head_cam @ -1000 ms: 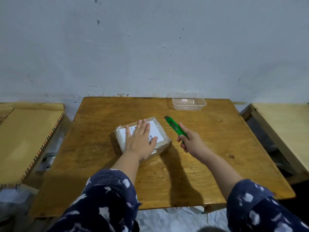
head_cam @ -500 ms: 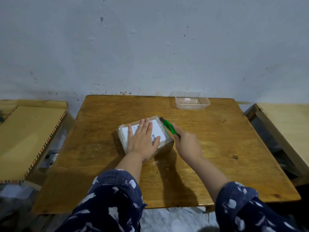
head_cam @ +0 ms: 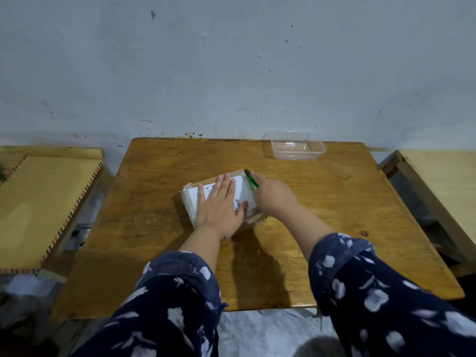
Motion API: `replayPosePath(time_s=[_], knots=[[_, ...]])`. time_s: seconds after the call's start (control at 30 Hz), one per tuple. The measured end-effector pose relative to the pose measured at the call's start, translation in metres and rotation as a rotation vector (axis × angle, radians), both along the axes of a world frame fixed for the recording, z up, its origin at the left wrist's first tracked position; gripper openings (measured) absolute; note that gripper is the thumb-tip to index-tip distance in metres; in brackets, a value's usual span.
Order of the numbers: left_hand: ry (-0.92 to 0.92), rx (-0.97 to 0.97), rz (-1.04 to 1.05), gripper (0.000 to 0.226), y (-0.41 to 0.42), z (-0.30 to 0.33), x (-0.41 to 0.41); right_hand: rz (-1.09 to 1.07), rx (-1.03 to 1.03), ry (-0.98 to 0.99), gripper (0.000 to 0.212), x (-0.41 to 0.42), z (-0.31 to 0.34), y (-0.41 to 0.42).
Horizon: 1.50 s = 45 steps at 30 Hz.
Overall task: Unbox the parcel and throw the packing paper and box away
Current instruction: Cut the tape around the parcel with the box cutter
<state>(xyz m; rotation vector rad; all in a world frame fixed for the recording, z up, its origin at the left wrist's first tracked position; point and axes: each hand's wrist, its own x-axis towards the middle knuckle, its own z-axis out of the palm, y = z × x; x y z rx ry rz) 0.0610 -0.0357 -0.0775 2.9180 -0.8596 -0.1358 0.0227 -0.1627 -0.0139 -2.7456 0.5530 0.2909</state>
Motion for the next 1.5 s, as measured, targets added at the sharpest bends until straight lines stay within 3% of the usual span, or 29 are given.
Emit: replayPosePath(time_s=[0.97, 1.5], knots=[[0.015, -0.015, 0.013, 0.068, -0.001, 0.001, -0.002, 0.115, -0.175, 0.117, 0.065, -0.045, 0.017, -0.005], [0.007, -0.005, 0.022, 0.069, -0.001, 0.001, -0.001, 0.029, -0.084, 0.127, 0.065, -0.074, 0.009, -0.013]])
